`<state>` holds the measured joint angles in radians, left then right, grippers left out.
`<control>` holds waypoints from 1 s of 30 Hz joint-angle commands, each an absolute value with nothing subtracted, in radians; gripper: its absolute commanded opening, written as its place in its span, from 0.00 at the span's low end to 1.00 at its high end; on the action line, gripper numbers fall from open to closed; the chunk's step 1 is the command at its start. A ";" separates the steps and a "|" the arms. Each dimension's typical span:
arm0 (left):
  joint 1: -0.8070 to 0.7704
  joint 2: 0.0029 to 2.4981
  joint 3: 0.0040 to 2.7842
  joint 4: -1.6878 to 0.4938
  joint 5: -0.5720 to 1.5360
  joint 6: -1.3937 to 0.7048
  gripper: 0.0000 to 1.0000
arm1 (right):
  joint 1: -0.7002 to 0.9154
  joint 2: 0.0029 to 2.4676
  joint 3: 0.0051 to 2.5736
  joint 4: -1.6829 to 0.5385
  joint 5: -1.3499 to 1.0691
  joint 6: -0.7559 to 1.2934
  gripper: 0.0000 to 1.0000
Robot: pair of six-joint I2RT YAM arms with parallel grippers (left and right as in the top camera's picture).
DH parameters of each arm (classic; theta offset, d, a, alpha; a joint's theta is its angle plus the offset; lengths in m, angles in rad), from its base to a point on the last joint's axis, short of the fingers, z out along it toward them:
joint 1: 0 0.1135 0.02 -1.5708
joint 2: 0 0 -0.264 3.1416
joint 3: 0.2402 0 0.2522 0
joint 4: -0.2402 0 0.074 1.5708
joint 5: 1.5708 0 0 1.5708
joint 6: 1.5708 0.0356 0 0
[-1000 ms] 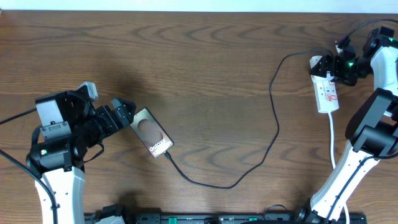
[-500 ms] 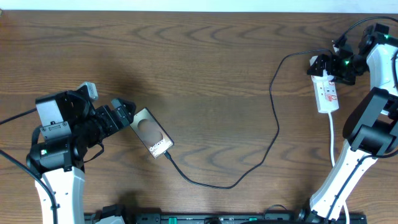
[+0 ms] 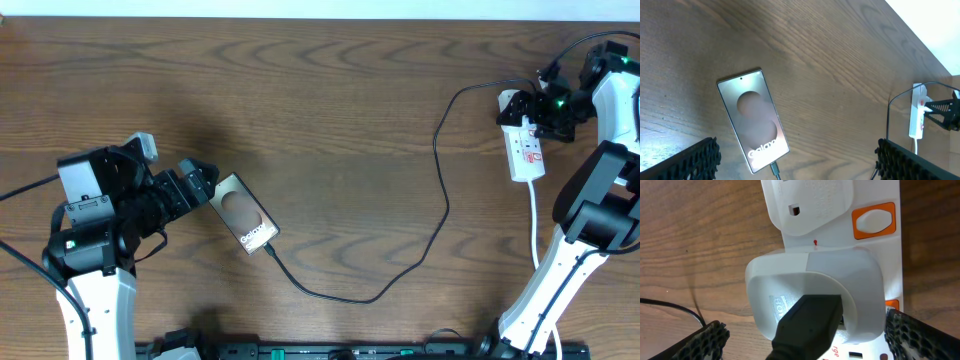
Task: Plug charger to phone and switch on socket
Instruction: 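Press down on the orange switch next to the charger with the right gripper, then push the switch fully on, then lift the right gripper off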
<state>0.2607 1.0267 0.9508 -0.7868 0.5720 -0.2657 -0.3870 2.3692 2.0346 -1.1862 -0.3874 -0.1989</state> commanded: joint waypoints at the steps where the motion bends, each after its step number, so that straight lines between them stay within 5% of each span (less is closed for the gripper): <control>1: 0.265 1.029 0.968 -0.793 0.564 -0.264 0.98 | -0.384 2.367 2.021 -1.198 -0.424 -0.178 0.99; 30: 0.265 1.029 0.968 -0.793 0.564 -0.263 0.98 | -0.367 2.368 2.019 -1.196 -0.568 -0.199 0.99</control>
